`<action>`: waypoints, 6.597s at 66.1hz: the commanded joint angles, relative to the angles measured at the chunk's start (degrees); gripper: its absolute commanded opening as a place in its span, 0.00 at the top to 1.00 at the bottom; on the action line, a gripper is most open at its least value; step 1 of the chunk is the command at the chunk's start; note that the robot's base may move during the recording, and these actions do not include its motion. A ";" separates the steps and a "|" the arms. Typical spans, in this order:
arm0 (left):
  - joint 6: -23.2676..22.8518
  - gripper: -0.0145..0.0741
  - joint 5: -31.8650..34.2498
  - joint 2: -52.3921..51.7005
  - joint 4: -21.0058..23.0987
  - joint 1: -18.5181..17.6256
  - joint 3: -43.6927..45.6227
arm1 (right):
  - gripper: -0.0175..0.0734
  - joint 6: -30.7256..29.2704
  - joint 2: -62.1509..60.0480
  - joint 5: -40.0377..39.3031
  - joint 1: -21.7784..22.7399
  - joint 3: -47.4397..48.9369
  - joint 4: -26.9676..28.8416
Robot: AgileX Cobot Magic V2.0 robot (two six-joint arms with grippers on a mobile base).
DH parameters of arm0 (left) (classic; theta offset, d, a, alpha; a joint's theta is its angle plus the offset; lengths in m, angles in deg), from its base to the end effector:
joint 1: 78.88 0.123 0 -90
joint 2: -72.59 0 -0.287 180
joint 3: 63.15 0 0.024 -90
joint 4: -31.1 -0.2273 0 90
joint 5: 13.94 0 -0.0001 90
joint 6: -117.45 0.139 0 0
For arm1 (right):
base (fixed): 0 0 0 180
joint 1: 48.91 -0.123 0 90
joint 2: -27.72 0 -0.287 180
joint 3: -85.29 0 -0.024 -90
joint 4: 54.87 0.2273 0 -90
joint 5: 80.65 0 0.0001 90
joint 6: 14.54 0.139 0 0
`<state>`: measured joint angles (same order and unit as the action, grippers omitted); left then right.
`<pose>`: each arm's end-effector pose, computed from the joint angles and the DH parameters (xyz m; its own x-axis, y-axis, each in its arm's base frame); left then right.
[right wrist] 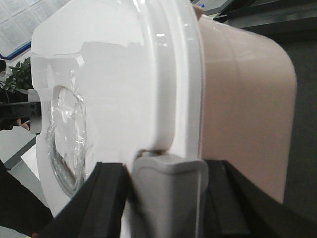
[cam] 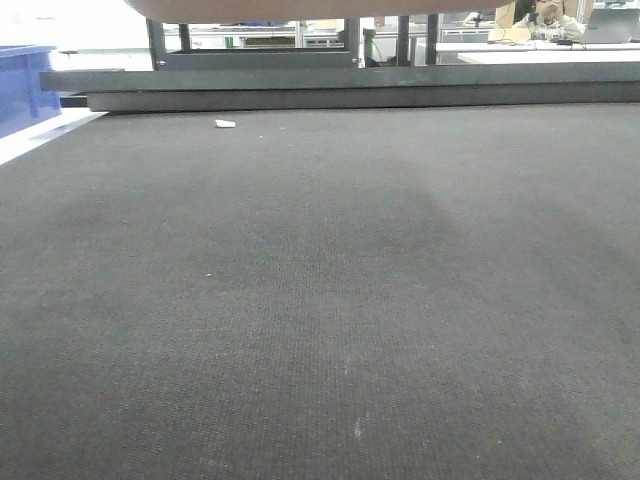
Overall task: Grab white bin and place on right shelf
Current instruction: 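Hold the bin raised while the base turns away from the table, then carry the bin with both grippers while driving to the steel shelf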
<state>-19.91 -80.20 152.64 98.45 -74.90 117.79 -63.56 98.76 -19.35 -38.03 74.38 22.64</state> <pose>0.2408 -0.1010 0.4346 -0.5195 -0.0486 -0.8531 0.6785 0.5835 -0.4464 0.2171 0.0795 0.4332 -0.4214 0.2278 -0.8778 -0.6276 0.6255 0.4636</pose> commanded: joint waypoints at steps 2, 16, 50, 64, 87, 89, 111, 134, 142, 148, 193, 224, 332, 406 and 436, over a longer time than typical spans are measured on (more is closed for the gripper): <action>1.07 0.97 -8.97 -1.76 5.85 -1.70 1.83 | 0.73 -0.96 -2.28 12.57 -1.49 2.09 12.43; 1.07 0.97 -8.97 -1.76 5.85 -1.70 1.83 | 0.73 -0.96 -2.28 12.45 -1.49 2.09 12.43; 1.07 0.97 -8.97 -1.76 5.85 -1.70 1.83 | 0.73 -0.96 -2.28 12.45 -1.49 2.09 12.43; 1.07 0.97 -8.97 -1.76 5.85 -1.70 1.83 | 0.73 -0.96 -2.28 12.45 -1.49 2.09 12.43; 1.07 0.97 -8.97 -1.76 5.96 -1.70 1.83 | 0.73 -0.96 -2.28 12.45 -1.49 2.09 12.43; 1.07 0.97 -8.97 -1.76 5.96 -1.70 1.83 | 0.73 -0.96 -2.28 12.45 -1.49 2.09 12.43; 1.07 0.97 -8.97 -1.76 5.96 -1.70 1.83 | 0.73 -0.96 -2.28 12.45 -1.49 2.09 12.43; 1.07 0.97 -8.97 -1.76 5.96 -1.70 1.83 | 0.73 -0.96 -2.28 12.45 -1.49 2.09 12.43; 1.07 0.97 -8.97 -1.76 5.96 -1.70 1.83 | 0.73 -0.96 -2.28 12.45 -1.49 2.09 12.43; 1.07 0.97 -8.97 -1.76 5.96 -1.70 1.83 | 0.73 -0.96 -2.28 12.45 -1.49 2.09 12.43; 1.07 0.97 -8.73 -1.76 6.05 -1.70 1.83 | 0.73 -0.96 -2.28 12.45 -1.49 2.09 12.43; 1.07 0.97 -8.73 -1.76 6.05 -1.70 1.83 | 0.73 -0.96 -2.28 12.45 -1.49 2.09 12.43; 1.07 0.97 -8.73 -1.76 6.05 -1.70 1.83 | 0.73 -0.96 -2.28 12.45 -1.49 2.09 12.43; 1.07 0.97 -8.73 -1.76 6.05 -1.70 1.83 | 0.73 -0.96 -2.28 12.22 -1.49 2.09 12.37; 1.07 0.97 -8.73 -1.76 6.05 -1.70 1.83 | 0.73 -0.96 -2.28 12.03 -1.49 2.09 12.30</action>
<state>-20.01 -80.41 152.64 98.19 -74.90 117.79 -63.69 98.66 -19.35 -38.03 74.28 22.64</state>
